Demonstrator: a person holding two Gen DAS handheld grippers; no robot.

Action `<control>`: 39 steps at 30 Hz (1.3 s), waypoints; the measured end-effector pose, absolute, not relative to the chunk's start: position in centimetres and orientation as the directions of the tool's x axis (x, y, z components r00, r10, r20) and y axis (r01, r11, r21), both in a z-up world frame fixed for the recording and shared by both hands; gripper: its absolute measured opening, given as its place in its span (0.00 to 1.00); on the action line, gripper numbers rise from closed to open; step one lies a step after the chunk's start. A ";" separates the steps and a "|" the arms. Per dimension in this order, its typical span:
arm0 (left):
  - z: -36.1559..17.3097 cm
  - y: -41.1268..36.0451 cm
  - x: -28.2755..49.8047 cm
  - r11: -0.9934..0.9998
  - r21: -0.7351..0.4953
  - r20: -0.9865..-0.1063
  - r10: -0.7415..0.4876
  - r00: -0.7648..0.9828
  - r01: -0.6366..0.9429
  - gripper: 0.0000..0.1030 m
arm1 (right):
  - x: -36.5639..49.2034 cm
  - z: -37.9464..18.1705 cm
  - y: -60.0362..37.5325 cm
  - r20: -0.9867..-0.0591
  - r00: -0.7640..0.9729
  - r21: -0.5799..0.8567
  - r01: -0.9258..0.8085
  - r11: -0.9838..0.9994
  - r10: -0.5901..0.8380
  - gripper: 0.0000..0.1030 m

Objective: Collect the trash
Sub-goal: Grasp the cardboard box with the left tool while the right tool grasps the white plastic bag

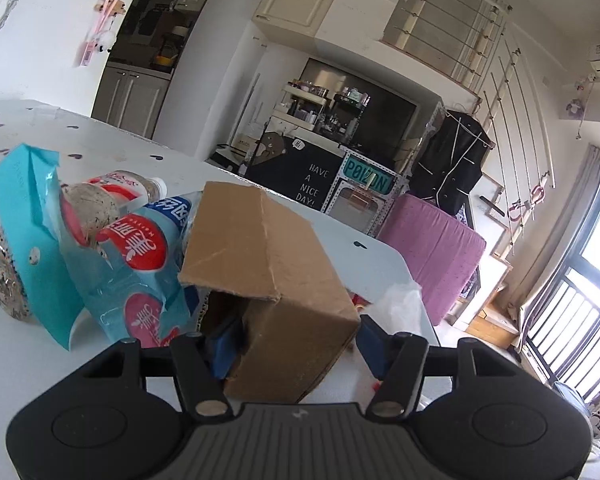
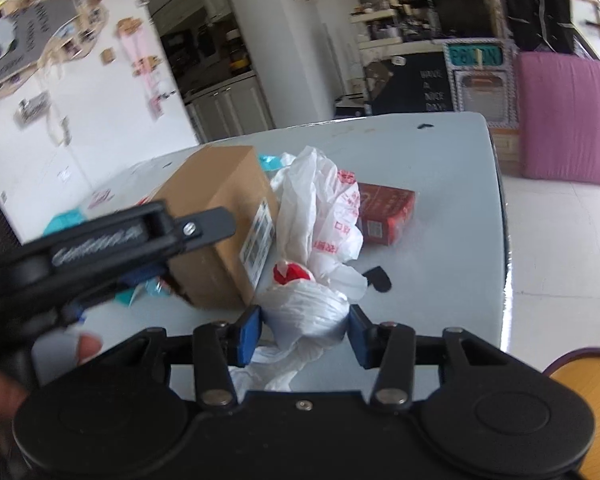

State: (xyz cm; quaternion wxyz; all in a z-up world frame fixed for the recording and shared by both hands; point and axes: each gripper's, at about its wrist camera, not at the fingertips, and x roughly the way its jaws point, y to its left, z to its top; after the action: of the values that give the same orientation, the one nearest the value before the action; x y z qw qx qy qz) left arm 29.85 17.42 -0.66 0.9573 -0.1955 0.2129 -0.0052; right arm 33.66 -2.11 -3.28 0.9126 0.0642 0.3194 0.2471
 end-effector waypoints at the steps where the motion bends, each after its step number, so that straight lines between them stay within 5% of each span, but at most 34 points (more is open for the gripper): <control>1: -0.6 17.2 29.9 0.925 -0.371 -0.406 -0.084 0.910 -0.080 0.62 | 33.2 -3.1 -2.3 -0.552 0.675 0.262 -0.417 0.871 0.489 0.45; 15: -1.2 15.5 31.2 0.948 -0.288 -0.443 -0.008 0.897 -0.134 0.59 | 29.8 -1.5 -4.7 -0.615 0.603 0.061 -0.606 0.793 0.508 0.50; 16: -1.2 15.6 31.0 0.947 -0.293 -0.437 -0.006 0.899 -0.136 0.59 | 29.7 -1.3 -5.0 -0.610 0.612 0.062 -0.596 0.800 0.503 0.53; 19: -1.2 15.8 30.4 0.943 -0.301 -0.419 0.001 0.908 -0.140 0.58 | 28.9 -0.7 -5.9 -0.576 0.651 0.124 -0.527 0.840 0.494 0.85; 26: -0.4 16.1 29.1 0.939 -0.315 -0.377 0.011 0.926 -0.139 0.56 | 27.6 -1.1 -5.8 -0.554 0.678 0.308 -0.372 0.875 0.483 0.88; 31: -0.2 16.0 28.5 0.942 -0.313 -0.378 -0.009 0.926 -0.118 0.56 | 27.9 -2.7 -4.3 -0.563 0.730 0.308 -0.251 0.918 0.388 0.82; 34: -0.2 16.1 28.0 0.945 -0.308 -0.382 -0.014 0.924 -0.113 0.56 | 27.8 -3.4 -3.3 -0.546 0.746 0.294 -0.256 0.921 0.382 0.71; 36: -0.1 16.2 27.8 0.946 -0.305 -0.374 -0.011 0.927 -0.112 0.55 | 27.8 -3.7 -2.6 -0.543 0.764 0.236 -0.258 0.937 0.348 0.53; 39: 0.1 16.0 27.4 0.950 -0.295 -0.351 -0.007 0.936 -0.104 0.55 | 27.8 -4.0 -3.0 -0.522 0.773 0.236 -0.275 0.932 0.361 0.45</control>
State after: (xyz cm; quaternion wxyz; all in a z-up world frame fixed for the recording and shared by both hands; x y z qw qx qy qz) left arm 27.35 15.96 0.13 0.9714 -0.1567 0.1769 0.0251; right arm 27.83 -2.97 -3.99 0.9387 0.0733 0.2912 0.1693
